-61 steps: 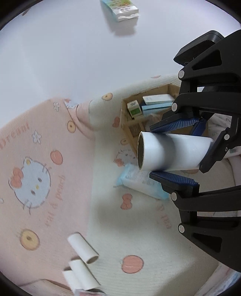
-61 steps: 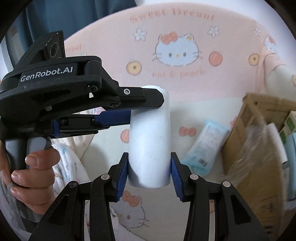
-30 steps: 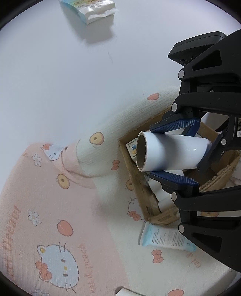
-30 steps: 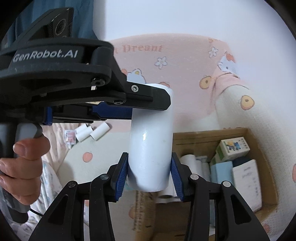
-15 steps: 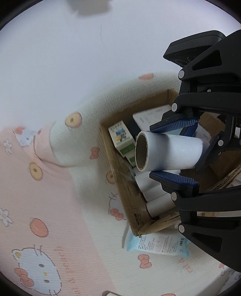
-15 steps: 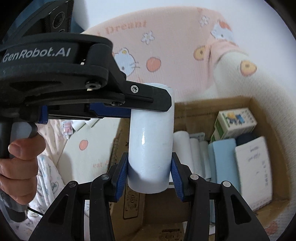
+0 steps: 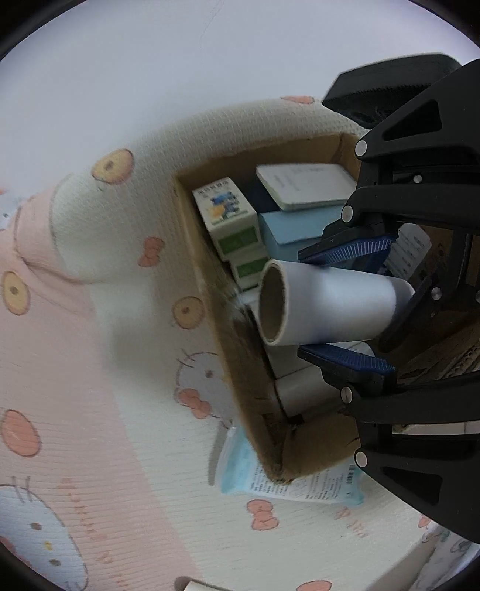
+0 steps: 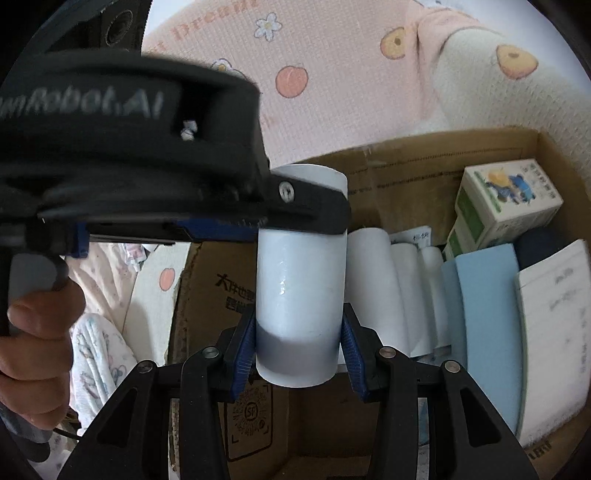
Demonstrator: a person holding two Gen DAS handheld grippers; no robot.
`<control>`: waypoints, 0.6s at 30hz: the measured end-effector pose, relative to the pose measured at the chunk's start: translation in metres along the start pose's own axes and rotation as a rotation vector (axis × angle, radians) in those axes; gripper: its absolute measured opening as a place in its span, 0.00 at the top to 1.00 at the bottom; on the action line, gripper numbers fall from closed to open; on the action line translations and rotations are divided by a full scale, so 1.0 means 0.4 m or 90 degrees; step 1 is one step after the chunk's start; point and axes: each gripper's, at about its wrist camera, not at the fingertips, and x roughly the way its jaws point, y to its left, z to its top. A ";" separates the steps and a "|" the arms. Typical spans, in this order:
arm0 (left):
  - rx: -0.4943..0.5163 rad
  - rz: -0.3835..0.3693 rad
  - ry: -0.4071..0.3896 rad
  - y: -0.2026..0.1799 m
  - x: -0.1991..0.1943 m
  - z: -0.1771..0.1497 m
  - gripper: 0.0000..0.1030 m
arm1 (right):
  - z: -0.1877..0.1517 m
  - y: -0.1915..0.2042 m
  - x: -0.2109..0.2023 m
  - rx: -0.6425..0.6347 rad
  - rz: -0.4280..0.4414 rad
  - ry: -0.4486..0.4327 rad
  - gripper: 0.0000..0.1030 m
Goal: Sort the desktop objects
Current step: 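Carry the held tube over to the cardboard box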
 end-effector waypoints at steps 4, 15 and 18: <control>0.012 0.014 0.021 -0.007 0.024 -0.015 0.54 | 0.000 -0.005 -0.003 0.004 0.002 -0.002 0.60; -0.014 0.041 0.063 -0.029 0.070 -0.008 0.55 | -0.026 -0.034 -0.018 0.038 0.006 0.023 0.60; -0.038 0.064 0.083 -0.022 0.085 0.000 0.55 | -0.038 -0.034 -0.048 0.040 -0.001 0.004 0.60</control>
